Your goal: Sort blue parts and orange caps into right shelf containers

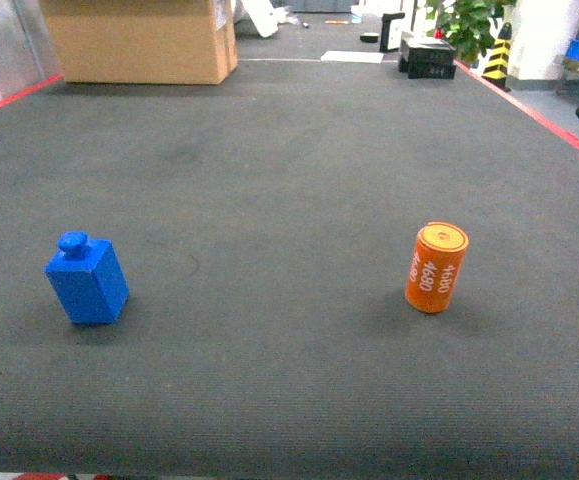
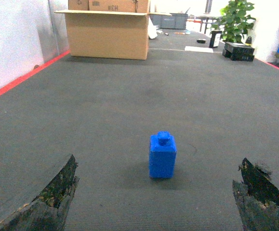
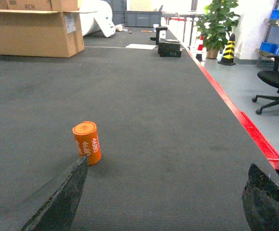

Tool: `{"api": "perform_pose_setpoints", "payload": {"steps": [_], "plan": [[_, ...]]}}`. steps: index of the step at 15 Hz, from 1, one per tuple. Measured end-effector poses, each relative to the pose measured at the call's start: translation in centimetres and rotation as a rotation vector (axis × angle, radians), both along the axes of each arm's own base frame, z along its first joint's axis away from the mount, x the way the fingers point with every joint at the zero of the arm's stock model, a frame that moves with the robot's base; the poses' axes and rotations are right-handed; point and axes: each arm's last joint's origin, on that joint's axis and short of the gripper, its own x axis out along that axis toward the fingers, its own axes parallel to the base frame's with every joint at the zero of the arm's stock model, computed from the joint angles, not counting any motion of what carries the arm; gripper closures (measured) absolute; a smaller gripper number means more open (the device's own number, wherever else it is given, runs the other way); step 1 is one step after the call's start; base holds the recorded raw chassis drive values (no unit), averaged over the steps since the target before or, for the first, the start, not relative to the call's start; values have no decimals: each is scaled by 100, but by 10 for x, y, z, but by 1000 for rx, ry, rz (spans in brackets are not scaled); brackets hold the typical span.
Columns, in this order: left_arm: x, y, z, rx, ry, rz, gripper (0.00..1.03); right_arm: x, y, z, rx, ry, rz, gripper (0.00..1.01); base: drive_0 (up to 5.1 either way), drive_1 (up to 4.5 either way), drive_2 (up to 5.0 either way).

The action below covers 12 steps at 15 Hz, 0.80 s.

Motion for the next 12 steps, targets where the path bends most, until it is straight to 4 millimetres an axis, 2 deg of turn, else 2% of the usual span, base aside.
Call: {"api": "perform_pose_setpoints", "payload": {"steps": [12], "plan": [[0,0,0,0,0,0,5,0,0,0,0,0,0,3,0,0,0]]}}
